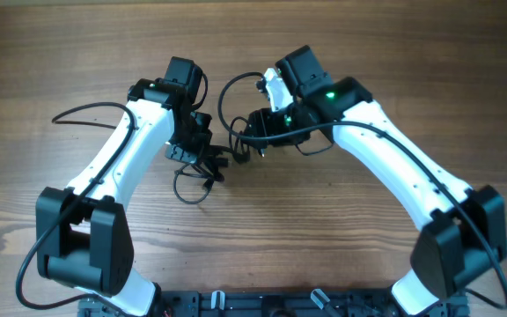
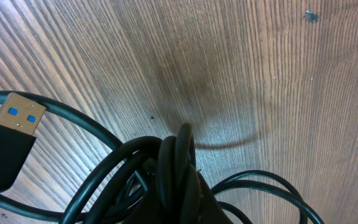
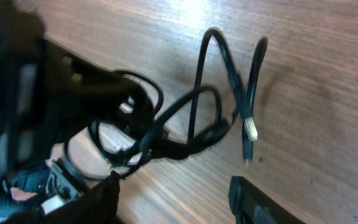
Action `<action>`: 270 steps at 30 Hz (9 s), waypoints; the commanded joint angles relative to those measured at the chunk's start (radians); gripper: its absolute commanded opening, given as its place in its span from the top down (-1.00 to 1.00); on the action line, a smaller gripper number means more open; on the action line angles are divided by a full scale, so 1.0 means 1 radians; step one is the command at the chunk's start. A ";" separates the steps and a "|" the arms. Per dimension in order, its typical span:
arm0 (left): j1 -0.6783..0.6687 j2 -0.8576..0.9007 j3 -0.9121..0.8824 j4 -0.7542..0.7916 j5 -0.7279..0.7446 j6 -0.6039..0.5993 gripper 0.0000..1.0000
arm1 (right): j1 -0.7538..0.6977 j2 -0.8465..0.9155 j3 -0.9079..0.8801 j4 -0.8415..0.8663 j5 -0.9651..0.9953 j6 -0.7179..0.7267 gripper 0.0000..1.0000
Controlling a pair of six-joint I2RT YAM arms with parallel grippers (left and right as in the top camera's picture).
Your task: Untangle cables
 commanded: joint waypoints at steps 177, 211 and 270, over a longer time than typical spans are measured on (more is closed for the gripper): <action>-0.091 -0.243 -0.056 0.160 0.000 0.792 -0.45 | -0.213 0.031 0.095 0.071 -0.412 -0.423 0.92; -0.006 -0.171 -0.140 0.098 0.356 -0.066 0.92 | -0.245 0.011 0.393 -0.332 0.037 -0.266 -0.99; 0.225 -0.171 -0.140 0.313 0.127 -0.028 0.92 | -0.077 -0.017 0.294 -0.388 0.043 -0.342 -0.38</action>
